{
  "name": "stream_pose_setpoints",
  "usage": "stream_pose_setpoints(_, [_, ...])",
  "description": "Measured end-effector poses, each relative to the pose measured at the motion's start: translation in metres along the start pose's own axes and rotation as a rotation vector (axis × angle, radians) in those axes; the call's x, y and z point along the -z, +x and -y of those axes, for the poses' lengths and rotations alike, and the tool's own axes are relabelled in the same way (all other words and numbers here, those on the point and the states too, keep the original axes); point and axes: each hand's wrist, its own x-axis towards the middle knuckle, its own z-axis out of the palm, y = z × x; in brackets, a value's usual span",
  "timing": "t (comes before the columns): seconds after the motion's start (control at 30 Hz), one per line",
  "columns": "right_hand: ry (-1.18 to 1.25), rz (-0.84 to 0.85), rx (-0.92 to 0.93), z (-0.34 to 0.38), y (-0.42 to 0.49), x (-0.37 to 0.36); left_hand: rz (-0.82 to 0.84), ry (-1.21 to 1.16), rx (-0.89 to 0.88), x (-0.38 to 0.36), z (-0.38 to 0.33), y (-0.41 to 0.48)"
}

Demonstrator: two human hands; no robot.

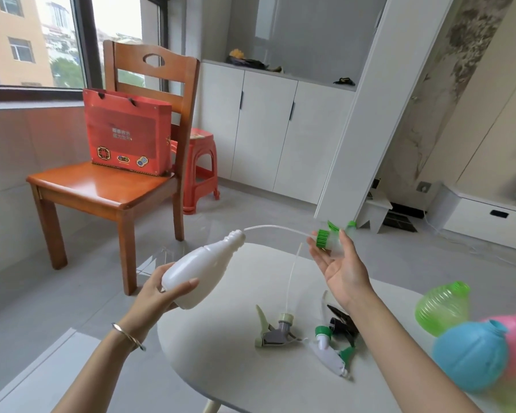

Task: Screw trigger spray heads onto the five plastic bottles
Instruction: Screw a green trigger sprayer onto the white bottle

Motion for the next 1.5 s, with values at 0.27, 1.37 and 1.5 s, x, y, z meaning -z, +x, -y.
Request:
stream_pose_setpoints(0.27, [0.006,0.055,-0.01,0.016,-0.005,0.008,-0.003,-0.008,0.029,0.0,0.007,0.003])
stream_pose_setpoints(1.37, [-0.6,0.272,0.035,0.009,-0.017,0.031,0.365,-0.466,0.165,-0.067,-0.009,0.002])
stream_pose_setpoints(1.5, [-0.577,0.196,0.052,0.001,-0.018,0.033,0.283,-0.236,0.219,-0.078,-0.007,-0.001])
